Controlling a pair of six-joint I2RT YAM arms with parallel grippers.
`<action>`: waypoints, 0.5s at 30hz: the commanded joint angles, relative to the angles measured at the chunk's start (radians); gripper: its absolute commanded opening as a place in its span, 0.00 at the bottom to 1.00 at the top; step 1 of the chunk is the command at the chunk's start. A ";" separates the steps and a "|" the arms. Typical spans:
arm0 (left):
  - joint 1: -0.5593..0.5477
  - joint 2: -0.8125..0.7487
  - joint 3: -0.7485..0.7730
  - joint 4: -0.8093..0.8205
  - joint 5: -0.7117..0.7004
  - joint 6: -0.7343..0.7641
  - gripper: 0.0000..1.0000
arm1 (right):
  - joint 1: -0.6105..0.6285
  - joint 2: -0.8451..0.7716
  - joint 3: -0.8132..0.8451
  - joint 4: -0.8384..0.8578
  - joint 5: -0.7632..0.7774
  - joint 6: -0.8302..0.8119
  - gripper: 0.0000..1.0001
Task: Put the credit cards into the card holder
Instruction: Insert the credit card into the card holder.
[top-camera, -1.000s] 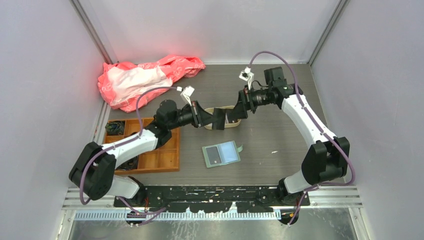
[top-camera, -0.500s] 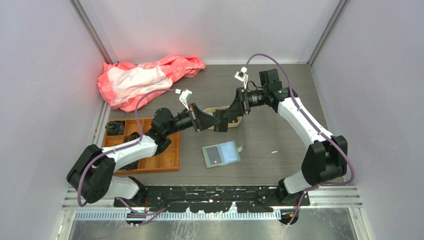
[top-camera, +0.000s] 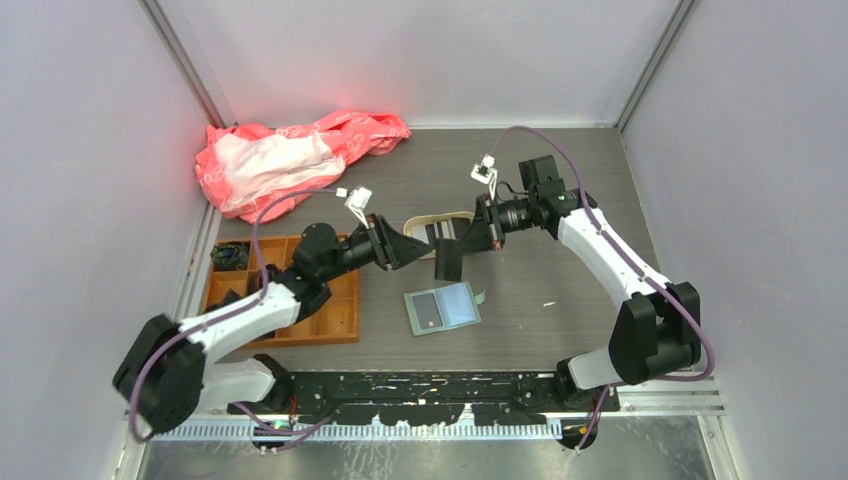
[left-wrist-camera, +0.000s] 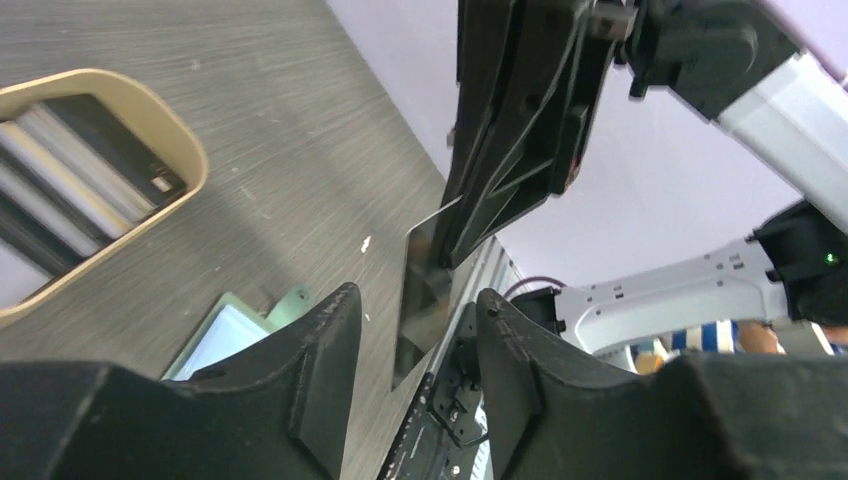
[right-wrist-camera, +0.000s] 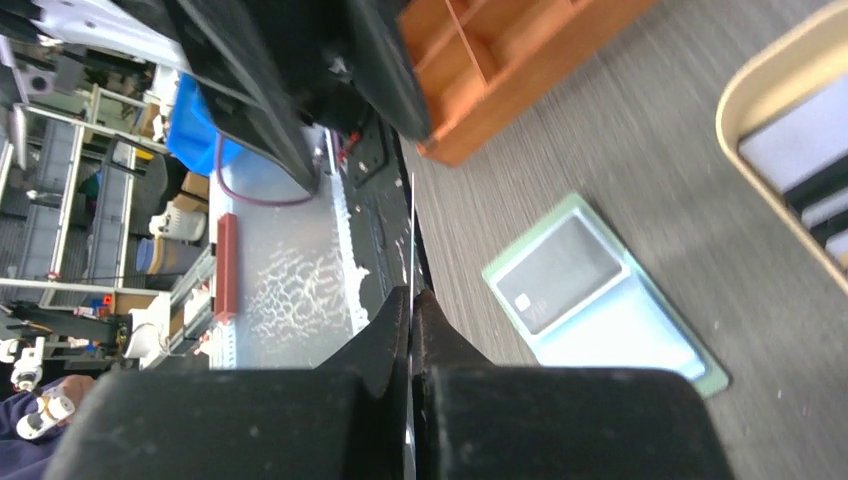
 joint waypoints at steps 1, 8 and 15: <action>-0.002 -0.203 0.011 -0.392 -0.170 0.137 0.48 | 0.002 -0.053 -0.102 0.000 0.095 -0.059 0.01; -0.026 -0.263 -0.045 -0.664 -0.223 0.013 0.45 | 0.026 -0.035 -0.271 0.169 0.249 0.034 0.01; -0.123 -0.199 -0.066 -0.695 -0.351 -0.042 0.40 | 0.087 0.024 -0.360 0.367 0.336 0.195 0.01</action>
